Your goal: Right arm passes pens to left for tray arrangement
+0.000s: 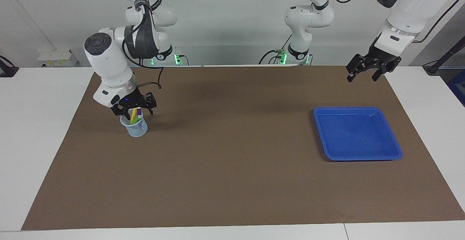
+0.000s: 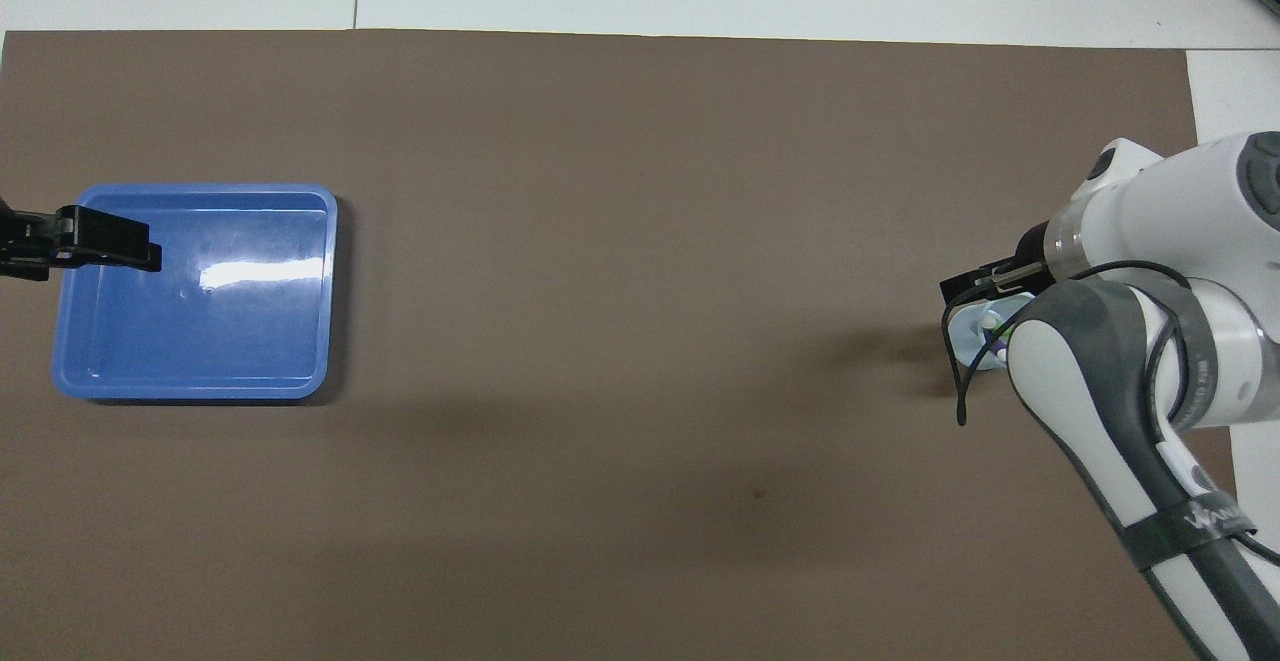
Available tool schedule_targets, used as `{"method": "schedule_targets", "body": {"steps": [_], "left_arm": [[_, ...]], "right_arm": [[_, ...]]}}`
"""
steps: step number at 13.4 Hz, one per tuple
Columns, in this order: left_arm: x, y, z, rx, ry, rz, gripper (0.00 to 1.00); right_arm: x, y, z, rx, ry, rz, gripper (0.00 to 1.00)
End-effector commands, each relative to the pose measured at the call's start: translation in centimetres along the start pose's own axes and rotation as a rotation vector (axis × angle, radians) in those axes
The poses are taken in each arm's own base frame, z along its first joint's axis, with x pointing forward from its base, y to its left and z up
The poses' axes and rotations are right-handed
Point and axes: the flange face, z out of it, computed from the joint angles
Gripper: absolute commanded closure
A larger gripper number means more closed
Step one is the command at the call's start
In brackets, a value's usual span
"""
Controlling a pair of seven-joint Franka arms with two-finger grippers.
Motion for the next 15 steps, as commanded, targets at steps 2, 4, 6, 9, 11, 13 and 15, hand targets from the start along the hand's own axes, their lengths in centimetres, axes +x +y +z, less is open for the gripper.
{"method": "schedule_targets", "body": {"steps": [2, 4, 6, 9, 11, 13, 15], "left_arm": [[-1.2, 0.6, 0.6, -0.025, 0.026, -0.045, 0.0], [-2.0, 0.7, 1.9, -0.047, 0.018, -0.066, 0.0], [-3.2, 0.7, 3.3, -0.08, 0.007, -0.105, 0.0], [-4.0, 1.7, 5.4, -0.089, 0.02, -0.132, 0.0], [-4.1, 1.8, 5.9, -0.1, 0.01, -0.183, 0.0], [-4.3, 2.0, 6.3, -0.135, -0.012, -0.199, 0.0], [-5.5, 2.6, 7.6, -0.138, -0.041, -0.242, 0.0]], "right_arm": [[-0.7, 0.6, 2.8, 0.0, -0.008, -0.019, 0.39], [-1.0, 1.6, 2.9, 0.001, -0.016, -0.022, 0.39], [-1.2, 1.8, 3.1, 0.001, -0.021, -0.02, 0.39], [-1.5, 2.0, 3.7, 0.004, -0.029, -0.008, 0.39], [-1.7, 1.9, 4.1, 0.005, -0.032, -0.002, 0.43], [-2.1, 1.8, 4.5, 0.007, -0.043, -0.004, 0.43], [-2.4, 2.0, 4.9, 0.01, -0.052, -0.005, 0.43]]}}
